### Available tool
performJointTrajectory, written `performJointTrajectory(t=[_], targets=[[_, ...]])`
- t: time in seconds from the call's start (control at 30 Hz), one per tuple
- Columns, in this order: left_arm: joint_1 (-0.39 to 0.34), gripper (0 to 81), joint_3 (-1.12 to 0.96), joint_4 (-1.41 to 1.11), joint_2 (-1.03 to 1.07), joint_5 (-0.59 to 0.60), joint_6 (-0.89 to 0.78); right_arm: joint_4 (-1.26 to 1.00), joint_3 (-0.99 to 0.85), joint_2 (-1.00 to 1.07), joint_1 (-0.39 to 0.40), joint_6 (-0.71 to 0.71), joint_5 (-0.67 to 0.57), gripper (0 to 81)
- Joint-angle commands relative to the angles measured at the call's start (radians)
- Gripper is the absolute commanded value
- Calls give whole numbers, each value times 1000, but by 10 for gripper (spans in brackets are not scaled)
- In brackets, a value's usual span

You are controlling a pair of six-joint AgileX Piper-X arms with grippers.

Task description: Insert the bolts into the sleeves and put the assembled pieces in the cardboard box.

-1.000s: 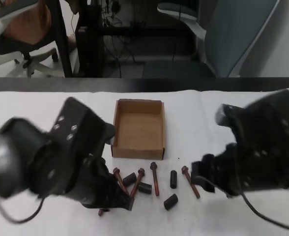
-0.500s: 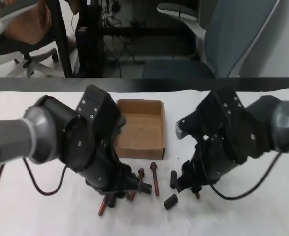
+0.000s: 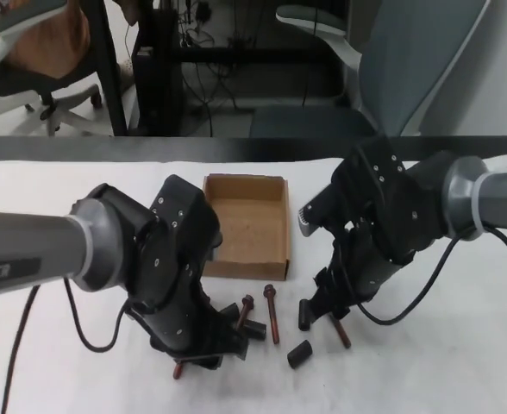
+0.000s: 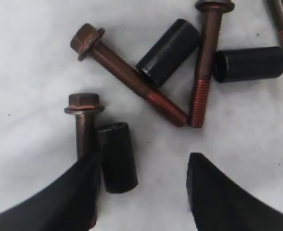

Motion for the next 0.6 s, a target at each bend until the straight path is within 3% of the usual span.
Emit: performJointTrajectory(t=[0.0, 0.1, 0.17, 0.23, 0.33, 0.4, 0.43, 0.57], targets=[[9, 515, -2, -3, 26, -2, -5, 3, -11, 13, -6, -8, -51, 515], [21, 511, -2, 5, 48, -6, -5, 3, -11, 23, -6, -8, -77, 515], [32, 459, -2, 18, 61, -19, -5, 3, -11, 23, -6, -8, -92, 515], [39, 318, -2, 36, 70, -26, -5, 0, -11, 23, -6, -8, -93, 515], [50, 1, -2, 42, 73, -26, 13, -4, -11, 33, -6, -8, -95, 515], [52, 18, -2, 42, 73, -22, 22, -4, -11, 45, -6, -8, -95, 496], [51, 18, -2, 42, 73, -20, 22, -4, -11, 52, -6, -8, -95, 451], [51, 18, -2, 42, 70, 36, 22, -4, -11, 80, -6, -11, -95, 108]])
